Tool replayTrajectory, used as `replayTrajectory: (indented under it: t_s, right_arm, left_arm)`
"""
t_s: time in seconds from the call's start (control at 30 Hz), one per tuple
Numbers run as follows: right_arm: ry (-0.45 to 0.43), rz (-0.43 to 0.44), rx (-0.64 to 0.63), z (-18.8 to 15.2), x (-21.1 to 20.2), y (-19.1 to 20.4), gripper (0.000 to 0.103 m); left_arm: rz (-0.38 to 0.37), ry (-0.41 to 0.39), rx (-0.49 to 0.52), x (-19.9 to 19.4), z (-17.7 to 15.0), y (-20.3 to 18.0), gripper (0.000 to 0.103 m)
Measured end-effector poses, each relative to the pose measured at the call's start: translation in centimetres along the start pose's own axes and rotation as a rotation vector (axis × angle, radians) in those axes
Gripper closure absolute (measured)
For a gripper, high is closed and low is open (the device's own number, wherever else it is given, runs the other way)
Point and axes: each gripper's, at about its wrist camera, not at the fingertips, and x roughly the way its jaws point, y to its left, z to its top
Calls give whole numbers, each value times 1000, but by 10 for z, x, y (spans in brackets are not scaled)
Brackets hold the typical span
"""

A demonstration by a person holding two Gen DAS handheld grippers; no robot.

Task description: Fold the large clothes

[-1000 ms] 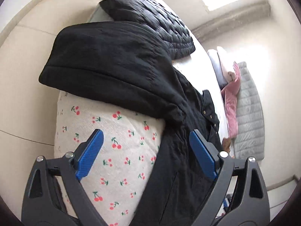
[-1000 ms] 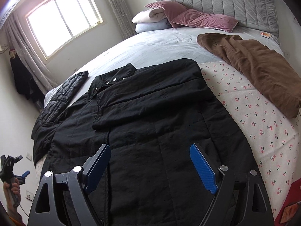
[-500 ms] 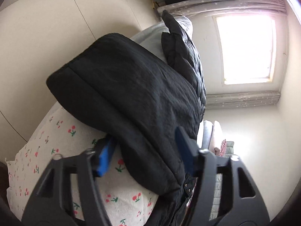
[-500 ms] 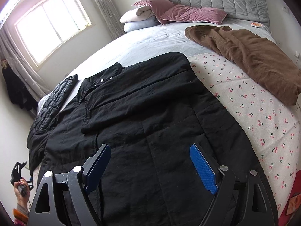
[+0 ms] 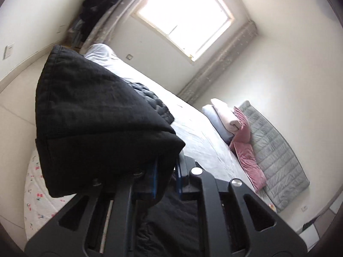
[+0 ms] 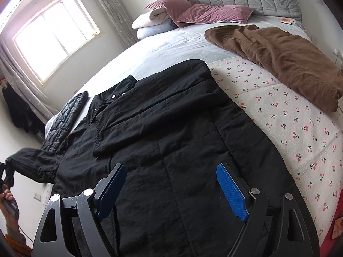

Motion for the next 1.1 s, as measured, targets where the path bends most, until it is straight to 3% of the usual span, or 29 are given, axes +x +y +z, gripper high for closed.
replayTrajectory:
  t_s: [0.2,0.27,0.37,0.4,0.47,0.57,0.83,0.9,1.03,1.1]
  right_arm:
    - [23,0,-9,-2,8,1,16]
    - [33,2,-5,-3,10,1,16]
    - [31,4,-16,-4,9,2,16]
    - [29,1,-20,-4,8,2,16]
    - [26,-6,-24,-4,6,1,16]
    - [19,-5,-18,-2,4,-2,16]
    - [32,-2,-14,-4,7,1,16]
    - [31,-6,-31,-5,9,5,16]
    - [47,-15,-46,-7,16,9,16]
    - [56,-23,-48,-8,20,9,16]
  left_arm:
    - [-152,183,263,45,-50,-124,88]
    - [-179,299,371,67,-84,-157,87]
    - [-174,550,545,110,-147,-186,63]
    - [-164,597,585,117,-165,-190,57]
    - [-162,661,621,121,-193,-186,55]
    - [-156,697,601,116,-200,-164,51]
    - [38,576,467,114,-142,-73,51]
    - [63,578,430,115,-136,-52,64]
    - [144,628,395,131,-147,-12,68]
    - [195,646,411,141,-158,3,86]
